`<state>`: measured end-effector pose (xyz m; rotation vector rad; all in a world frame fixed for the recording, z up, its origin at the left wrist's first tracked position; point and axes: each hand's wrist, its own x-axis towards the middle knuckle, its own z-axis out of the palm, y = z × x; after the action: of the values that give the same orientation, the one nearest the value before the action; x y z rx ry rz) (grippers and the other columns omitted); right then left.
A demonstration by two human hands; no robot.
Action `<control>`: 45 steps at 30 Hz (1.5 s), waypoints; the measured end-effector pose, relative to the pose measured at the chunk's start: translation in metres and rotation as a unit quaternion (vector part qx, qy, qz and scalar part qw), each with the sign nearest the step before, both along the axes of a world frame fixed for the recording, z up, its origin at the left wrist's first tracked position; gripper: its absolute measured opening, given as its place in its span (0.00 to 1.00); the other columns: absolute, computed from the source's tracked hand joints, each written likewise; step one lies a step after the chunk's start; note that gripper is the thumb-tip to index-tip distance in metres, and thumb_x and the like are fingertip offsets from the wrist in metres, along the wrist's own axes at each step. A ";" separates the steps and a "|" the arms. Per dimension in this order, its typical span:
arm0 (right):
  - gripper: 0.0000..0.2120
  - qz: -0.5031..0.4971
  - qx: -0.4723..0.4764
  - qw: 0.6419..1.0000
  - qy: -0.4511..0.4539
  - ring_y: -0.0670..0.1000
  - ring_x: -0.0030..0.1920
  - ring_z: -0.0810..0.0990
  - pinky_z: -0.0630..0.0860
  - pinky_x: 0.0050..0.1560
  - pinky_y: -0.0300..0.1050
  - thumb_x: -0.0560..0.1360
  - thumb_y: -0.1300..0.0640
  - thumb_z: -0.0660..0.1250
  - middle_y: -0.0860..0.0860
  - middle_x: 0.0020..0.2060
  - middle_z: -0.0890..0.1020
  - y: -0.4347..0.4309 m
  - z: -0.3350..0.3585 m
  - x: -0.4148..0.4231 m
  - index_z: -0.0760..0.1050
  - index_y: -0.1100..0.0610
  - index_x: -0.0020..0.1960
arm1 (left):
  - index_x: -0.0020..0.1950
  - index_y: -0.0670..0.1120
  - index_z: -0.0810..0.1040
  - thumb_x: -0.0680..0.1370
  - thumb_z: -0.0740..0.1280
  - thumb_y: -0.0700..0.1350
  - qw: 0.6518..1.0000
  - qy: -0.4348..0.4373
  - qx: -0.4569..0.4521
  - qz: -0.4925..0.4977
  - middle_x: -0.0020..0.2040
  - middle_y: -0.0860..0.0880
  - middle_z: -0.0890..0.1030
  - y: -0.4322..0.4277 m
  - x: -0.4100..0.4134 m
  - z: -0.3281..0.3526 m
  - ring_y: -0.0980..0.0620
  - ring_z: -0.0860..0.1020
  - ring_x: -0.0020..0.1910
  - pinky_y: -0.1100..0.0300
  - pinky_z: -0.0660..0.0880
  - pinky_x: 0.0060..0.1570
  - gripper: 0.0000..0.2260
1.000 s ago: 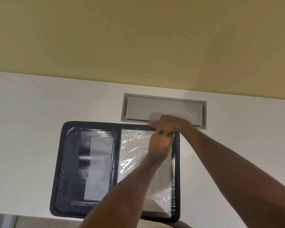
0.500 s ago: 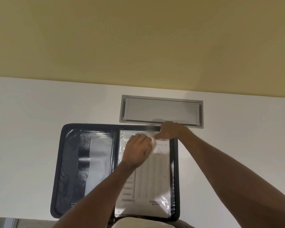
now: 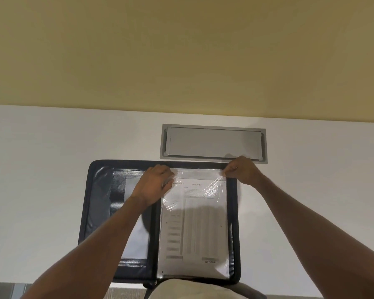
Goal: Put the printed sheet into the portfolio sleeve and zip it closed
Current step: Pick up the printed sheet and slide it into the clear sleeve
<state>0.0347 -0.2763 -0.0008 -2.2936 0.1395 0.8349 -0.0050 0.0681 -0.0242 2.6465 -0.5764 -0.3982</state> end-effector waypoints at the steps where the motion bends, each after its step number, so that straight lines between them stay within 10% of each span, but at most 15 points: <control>1: 0.03 -0.018 -0.001 1.000 -0.007 0.48 0.39 0.84 0.75 0.46 0.42 0.72 0.60 0.79 0.55 0.40 0.89 0.001 -0.002 -0.004 0.88 0.59 0.44 | 0.63 0.46 0.84 0.82 0.70 0.47 1.000 -0.004 -0.001 -0.009 0.61 0.47 0.82 -0.001 -0.001 0.001 0.45 0.79 0.59 0.49 0.76 0.60 0.12; 8: 0.06 -0.181 -0.089 0.970 -0.139 0.54 0.50 0.82 0.75 0.48 0.44 0.77 0.63 0.68 0.52 0.51 0.83 0.022 0.006 -0.031 0.82 0.56 0.51 | 0.71 0.50 0.80 0.84 0.65 0.50 0.998 0.013 0.038 -0.052 0.66 0.50 0.78 -0.023 -0.009 0.006 0.48 0.74 0.66 0.50 0.72 0.64 0.16; 23: 0.25 0.189 -0.122 0.946 -0.231 0.56 0.73 0.72 0.69 0.75 0.51 0.77 0.64 0.67 0.56 0.71 0.74 0.125 -0.019 -0.226 0.69 0.56 0.73 | 0.80 0.54 0.69 0.86 0.62 0.50 0.997 -0.003 0.067 0.025 0.79 0.48 0.69 0.001 -0.041 0.007 0.44 0.68 0.77 0.45 0.65 0.76 0.21; 37: 0.30 0.080 -0.246 0.959 -0.113 0.52 0.83 0.53 0.52 0.83 0.51 0.85 0.46 0.57 0.50 0.84 0.53 0.062 -0.010 -0.265 0.53 0.51 0.83 | 0.81 0.47 0.61 0.85 0.61 0.49 0.902 0.059 0.085 0.419 0.77 0.38 0.67 0.133 -0.094 0.006 0.31 0.66 0.74 0.32 0.71 0.67 0.25; 45: 0.32 0.110 -0.281 0.948 -0.104 0.53 0.83 0.53 0.55 0.82 0.56 0.85 0.44 0.57 0.51 0.83 0.56 0.046 -0.010 -0.272 0.52 0.53 0.84 | 0.73 0.46 0.65 0.85 0.61 0.50 0.877 0.058 0.063 0.473 0.66 0.34 0.75 0.139 -0.114 0.010 0.29 0.71 0.66 0.32 0.75 0.57 0.18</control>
<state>-0.2374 -0.2303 -0.0108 -2.9634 0.0266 0.7155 -0.1189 0.2075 -0.0145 2.6129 0.8055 -0.2736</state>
